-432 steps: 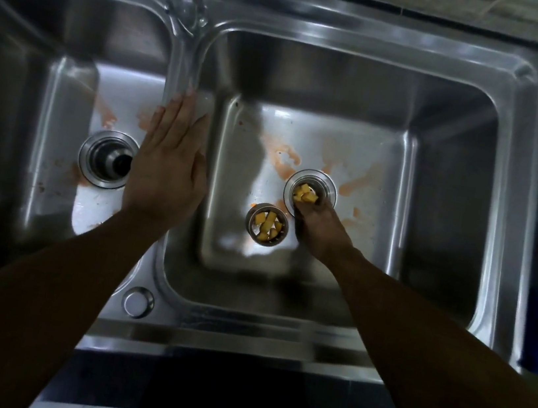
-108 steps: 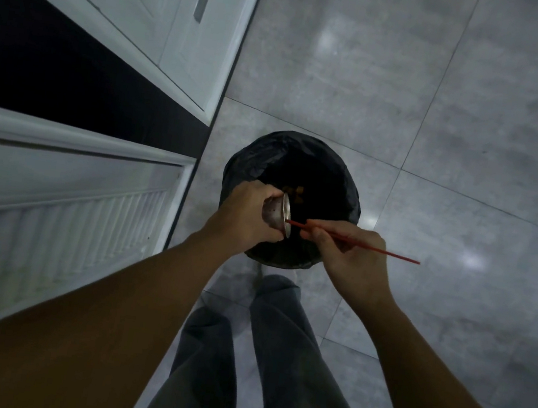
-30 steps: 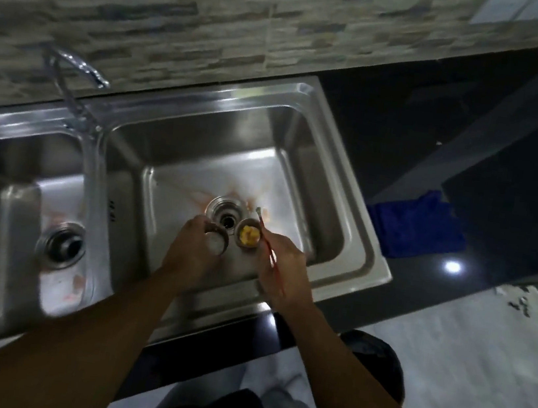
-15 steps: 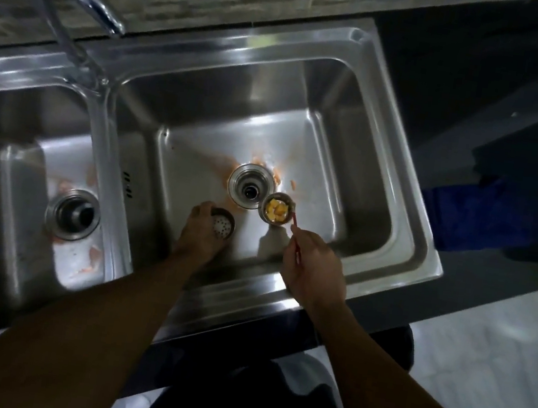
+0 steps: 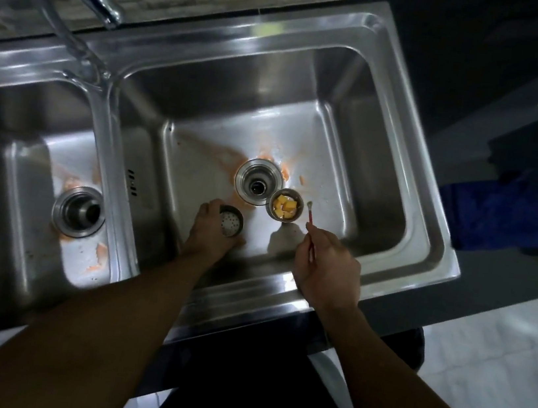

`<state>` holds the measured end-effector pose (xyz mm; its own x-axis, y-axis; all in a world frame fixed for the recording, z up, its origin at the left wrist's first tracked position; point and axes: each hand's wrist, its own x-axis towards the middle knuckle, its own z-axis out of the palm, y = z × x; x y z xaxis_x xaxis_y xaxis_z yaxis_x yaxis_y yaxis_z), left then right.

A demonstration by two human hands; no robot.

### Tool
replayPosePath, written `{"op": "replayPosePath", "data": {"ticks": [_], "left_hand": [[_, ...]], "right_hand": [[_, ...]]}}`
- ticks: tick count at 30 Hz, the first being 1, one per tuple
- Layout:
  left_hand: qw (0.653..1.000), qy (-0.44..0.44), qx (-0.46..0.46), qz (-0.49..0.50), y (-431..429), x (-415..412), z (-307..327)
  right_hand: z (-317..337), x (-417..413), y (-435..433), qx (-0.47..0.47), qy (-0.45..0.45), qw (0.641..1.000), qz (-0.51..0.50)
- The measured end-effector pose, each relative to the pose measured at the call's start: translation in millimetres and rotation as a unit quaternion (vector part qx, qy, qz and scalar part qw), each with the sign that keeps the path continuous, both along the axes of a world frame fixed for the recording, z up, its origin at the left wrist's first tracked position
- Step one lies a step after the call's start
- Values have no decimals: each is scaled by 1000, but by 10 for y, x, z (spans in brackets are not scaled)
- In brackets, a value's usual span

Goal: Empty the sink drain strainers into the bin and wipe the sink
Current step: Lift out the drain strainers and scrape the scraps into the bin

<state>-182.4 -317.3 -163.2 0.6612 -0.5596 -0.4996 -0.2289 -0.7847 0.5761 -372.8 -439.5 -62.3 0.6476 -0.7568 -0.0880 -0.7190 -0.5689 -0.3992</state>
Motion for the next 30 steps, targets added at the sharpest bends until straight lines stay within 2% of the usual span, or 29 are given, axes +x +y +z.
{"op": "replayPosePath", "data": {"ticks": [5, 13, 19, 26, 30], "left_hand": [[993, -68, -36, -89, -176, -44, -22], [986, 6, -87, -139, -865, -292, -83], [982, -33, -48, -181, -1108, -330, -172], [987, -37, -62, -146, -926, -308, 141], [985, -64, -93, -133, -765, -361, 475]], "right_hand": [[43, 12, 14, 14, -3, 999, -32], [4, -25, -3, -13, -47, 998, -38], [-44, -28, 0, -19, -64, 996, -52], [-104, -53, 38, -9, -111, 989, -93], [-7, -36, 10, 55, -214, 963, -153]]}}
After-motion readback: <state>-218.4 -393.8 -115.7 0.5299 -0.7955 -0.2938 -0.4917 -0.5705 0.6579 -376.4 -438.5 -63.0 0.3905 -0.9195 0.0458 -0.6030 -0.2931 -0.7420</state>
